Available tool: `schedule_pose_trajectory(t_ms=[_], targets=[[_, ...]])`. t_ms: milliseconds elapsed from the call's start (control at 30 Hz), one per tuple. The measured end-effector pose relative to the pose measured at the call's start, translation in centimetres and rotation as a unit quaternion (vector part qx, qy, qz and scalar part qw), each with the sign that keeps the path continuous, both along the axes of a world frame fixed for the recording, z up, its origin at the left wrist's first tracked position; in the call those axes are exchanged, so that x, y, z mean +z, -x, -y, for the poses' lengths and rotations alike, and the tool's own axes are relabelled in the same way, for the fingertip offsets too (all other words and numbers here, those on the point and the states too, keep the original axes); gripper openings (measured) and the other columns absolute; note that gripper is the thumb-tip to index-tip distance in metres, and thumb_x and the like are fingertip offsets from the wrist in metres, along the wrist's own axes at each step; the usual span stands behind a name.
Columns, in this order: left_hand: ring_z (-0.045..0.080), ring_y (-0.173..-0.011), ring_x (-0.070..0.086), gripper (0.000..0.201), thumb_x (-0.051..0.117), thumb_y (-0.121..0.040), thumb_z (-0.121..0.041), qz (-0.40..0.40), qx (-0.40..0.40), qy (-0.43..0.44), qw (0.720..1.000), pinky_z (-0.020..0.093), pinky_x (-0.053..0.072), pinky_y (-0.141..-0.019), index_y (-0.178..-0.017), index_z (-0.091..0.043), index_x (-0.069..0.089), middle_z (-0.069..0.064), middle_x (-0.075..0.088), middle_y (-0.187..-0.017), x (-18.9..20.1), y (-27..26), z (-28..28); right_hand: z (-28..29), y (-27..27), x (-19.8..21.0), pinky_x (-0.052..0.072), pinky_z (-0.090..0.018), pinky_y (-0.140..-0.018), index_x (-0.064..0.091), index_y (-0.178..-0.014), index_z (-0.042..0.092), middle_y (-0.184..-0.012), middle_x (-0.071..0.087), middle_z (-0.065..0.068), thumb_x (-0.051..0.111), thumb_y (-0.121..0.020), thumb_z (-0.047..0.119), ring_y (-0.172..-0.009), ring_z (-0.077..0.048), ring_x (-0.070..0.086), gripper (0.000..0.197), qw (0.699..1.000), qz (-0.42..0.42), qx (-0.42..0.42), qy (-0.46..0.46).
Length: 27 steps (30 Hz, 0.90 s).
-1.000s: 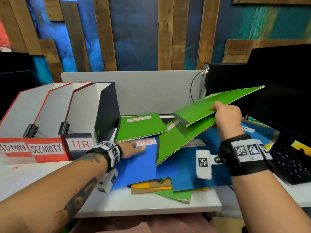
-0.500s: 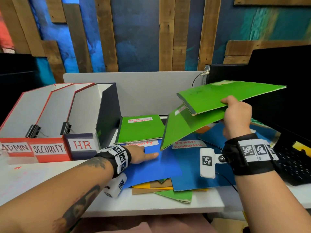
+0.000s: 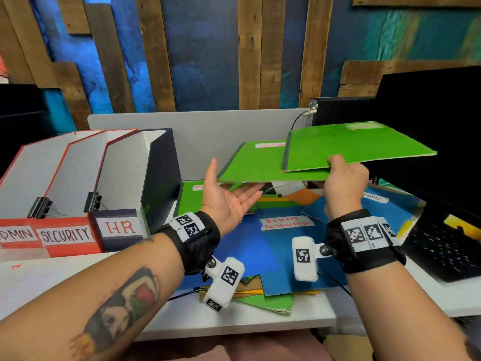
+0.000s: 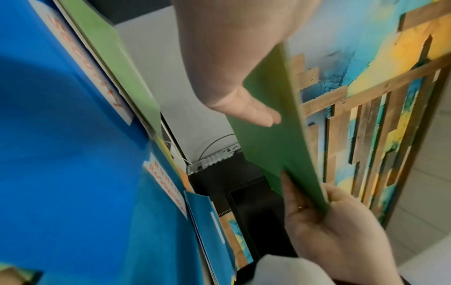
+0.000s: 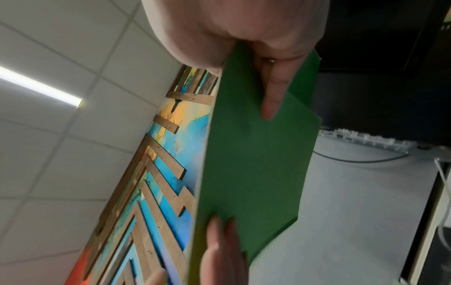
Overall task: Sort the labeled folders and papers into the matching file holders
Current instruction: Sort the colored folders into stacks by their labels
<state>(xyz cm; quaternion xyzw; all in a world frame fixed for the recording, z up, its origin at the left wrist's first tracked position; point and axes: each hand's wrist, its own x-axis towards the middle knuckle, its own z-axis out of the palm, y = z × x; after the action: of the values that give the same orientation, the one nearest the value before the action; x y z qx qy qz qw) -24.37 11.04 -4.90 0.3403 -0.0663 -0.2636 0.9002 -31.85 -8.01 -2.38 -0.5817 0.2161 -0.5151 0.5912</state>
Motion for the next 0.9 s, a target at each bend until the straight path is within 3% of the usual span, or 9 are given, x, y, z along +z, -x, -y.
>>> schedule_pose_trajectory(t_ms=[200, 267, 333, 433, 567, 667, 733, 800, 900], targets=[[0.023, -0.072, 0.075, 0.025, 0.042, -0.103, 0.005, -0.01, 0.027, -0.113, 0.993, 0.025, 0.061, -0.055, -0.128, 0.007, 0.044, 0.027, 0.066, -0.103, -0.9, 1.1, 3.4, 2.4, 0.8, 0.0, 0.032, -0.041, -0.065, 0.035, -0.054, 0.012, -0.061, 0.041, -0.009, 0.058, -0.089, 0.015, -0.067, -0.028, 0.04, 0.043, 0.986, -0.119, -0.018, 0.118], [0.025, -0.065, 0.073, 0.027, 0.039, -0.102, 0.009, -0.011, 0.026, -0.159, 0.987, 0.023, 0.058, -0.049, -0.13, 0.012, 0.041, 0.029, 0.065, -0.093, -2.1, 1.3, 4.6, 2.5, 1.5, 0.4, 0.042, -0.045, -0.091, 0.057, -0.07, 0.009, -0.11, 0.06, -0.022, 0.052, -0.091, 0.023, -0.107, -0.038, 0.053, 0.026, 0.961, -0.203, -0.044, 0.182], [0.028, -0.064, 0.072, 0.027, 0.039, -0.102, 0.011, 0.003, 0.018, -0.204, 0.979, 0.024, 0.057, -0.046, -0.128, 0.016, 0.04, 0.03, 0.063, -0.092, -3.5, 1.6, 5.9, 2.5, 2.1, 0.9, 0.035, -0.052, -0.109, 0.067, -0.091, 0.01, -0.144, 0.045, -0.019, 0.048, -0.093, 0.025, -0.132, -0.04, 0.04, 0.025, 0.938, -0.264, -0.07, 0.214], [0.025, -0.053, 0.073, 0.03, 0.037, -0.101, 0.012, 0.006, -0.01, -0.237, 0.972, 0.025, 0.057, -0.046, -0.131, 0.015, 0.041, 0.029, 0.065, -0.092, -5.4, 2.5, 7.9, 2.9, 2.1, 0.9, 0.041, -0.045, -0.093, 0.055, -0.077, 0.001, -0.121, 0.05, -0.018, 0.05, -0.094, 0.018, -0.108, -0.034, 0.05, 0.025, 0.934, -0.26, -0.078, 0.233], [0.022, -0.05, 0.071, 0.025, 0.033, -0.102, 0.014, 0.014, -0.057, -0.265, 0.963, 0.028, 0.057, -0.046, -0.118, 0.004, 0.049, 0.026, 0.067, -0.099, -6.4, 3.7, 10.4, 3.3, 1.4, 0.3, 0.027, -0.038, -0.075, 0.022, -0.061, 0.02, -0.101, 0.036, -0.006, 0.052, -0.093, 0.018, -0.089, -0.022, 0.038, 0.044, 0.933, -0.263, -0.064, 0.235], [0.016, -0.04, 0.065, 0.028, 0.03, -0.103, 0.013, 0.048, -0.104, -0.28, 0.953, 0.024, 0.052, -0.041, -0.102, 0.003, 0.057, 0.018, 0.07, -0.067, -6.1, 4.3, 11.6, 3.4, 0.9, -0.1, 0.027, -0.038, -0.073, 0.023, -0.061, 0.021, -0.1, 0.038, -0.006, 0.053, -0.092, 0.018, -0.086, -0.023, 0.038, 0.043, 0.935, -0.256, -0.057, 0.238], [0.015, -0.035, 0.058, 0.025, 0.028, -0.104, 0.01, 0.066, -0.131, -0.314, 0.938, 0.022, 0.048, -0.035, -0.11, 0.015, 0.053, 0.038, 0.064, -0.068, -5.4, 4.4, 12.1, 3.5, 0.6, -0.3, 0.027, -0.037, -0.072, 0.023, -0.06, 0.021, -0.099, 0.038, -0.006, 0.053, -0.092, 0.017, -0.084, -0.023, 0.037, 0.044, 0.937, -0.251, -0.046, 0.238], [0.021, -0.059, 0.071, 0.035, 0.034, -0.104, 0.005, 0.092, -0.131, -0.36, 0.919, 0.028, 0.059, -0.049, -0.134, 0.014, 0.048, 0.039, 0.064, -0.115, -5.1, 3.6, 12.4, 3.4, 0.3, -0.6, 0.026, -0.036, -0.071, 0.024, -0.06, 0.019, -0.097, 0.038, -0.007, 0.054, -0.092, 0.016, -0.083, -0.023, 0.036, 0.044, 0.939, -0.252, -0.036, 0.23], [0.023, -0.09, 0.067, 0.014, 0.052, -0.098, -0.006, 0.201, -0.1, -0.477, 0.85, 0.038, 0.061, -0.081, -0.095, -0.011, 0.065, 0.011, 0.067, -0.11, -5.3, 1.2, 11.9, 3.3, 0.0, -0.9, 0.026, -0.037, -0.067, 0.029, -0.059, 0.014, -0.079, 0.039, -0.009, 0.058, -0.093, 0.014, -0.076, -0.024, 0.036, 0.045, 0.952, -0.245, 0.001, 0.182]])
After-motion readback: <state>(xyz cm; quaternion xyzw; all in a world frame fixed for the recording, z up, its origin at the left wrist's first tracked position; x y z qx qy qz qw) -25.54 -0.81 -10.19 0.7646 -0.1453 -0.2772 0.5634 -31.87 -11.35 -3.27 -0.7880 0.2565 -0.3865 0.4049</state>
